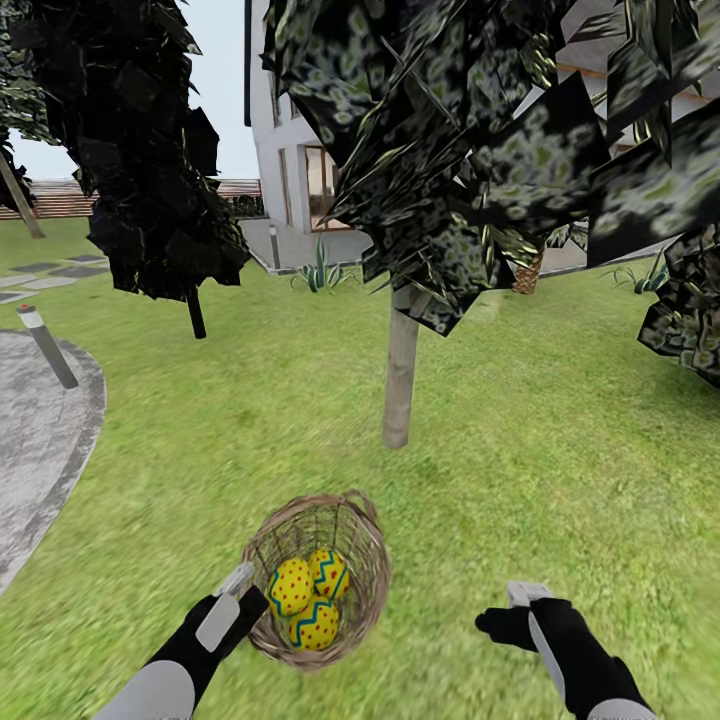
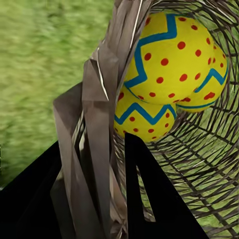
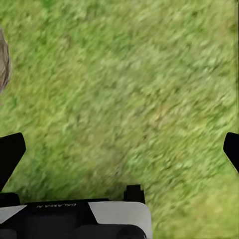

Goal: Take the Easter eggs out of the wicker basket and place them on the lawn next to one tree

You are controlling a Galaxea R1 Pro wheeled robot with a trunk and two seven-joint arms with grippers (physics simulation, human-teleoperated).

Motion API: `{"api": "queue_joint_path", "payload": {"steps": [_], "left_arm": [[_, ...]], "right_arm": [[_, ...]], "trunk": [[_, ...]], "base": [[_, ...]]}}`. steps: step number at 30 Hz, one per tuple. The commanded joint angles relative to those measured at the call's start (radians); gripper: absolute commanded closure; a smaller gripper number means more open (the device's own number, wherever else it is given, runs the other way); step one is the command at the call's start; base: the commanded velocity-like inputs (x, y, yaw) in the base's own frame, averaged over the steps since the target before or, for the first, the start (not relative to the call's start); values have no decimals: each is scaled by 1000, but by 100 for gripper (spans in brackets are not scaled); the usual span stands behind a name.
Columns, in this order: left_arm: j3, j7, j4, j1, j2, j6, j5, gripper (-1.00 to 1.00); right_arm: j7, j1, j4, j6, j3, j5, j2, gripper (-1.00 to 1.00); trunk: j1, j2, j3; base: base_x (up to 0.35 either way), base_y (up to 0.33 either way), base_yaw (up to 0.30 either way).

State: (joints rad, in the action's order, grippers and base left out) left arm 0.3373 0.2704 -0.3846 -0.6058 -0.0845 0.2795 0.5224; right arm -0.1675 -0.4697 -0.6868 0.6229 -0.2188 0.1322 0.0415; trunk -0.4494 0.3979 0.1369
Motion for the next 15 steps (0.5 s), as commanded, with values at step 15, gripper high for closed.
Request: {"api": "queue_joint_path", "payload": {"steps": [15], "left_arm": [[0,5,-8,0,-1,4,18,100]], "right_arm": [[-9,0,5,-6,5,18,-2,-100]], "trunk": [[-1,2,2]], "base": [[185,0,0]]}}
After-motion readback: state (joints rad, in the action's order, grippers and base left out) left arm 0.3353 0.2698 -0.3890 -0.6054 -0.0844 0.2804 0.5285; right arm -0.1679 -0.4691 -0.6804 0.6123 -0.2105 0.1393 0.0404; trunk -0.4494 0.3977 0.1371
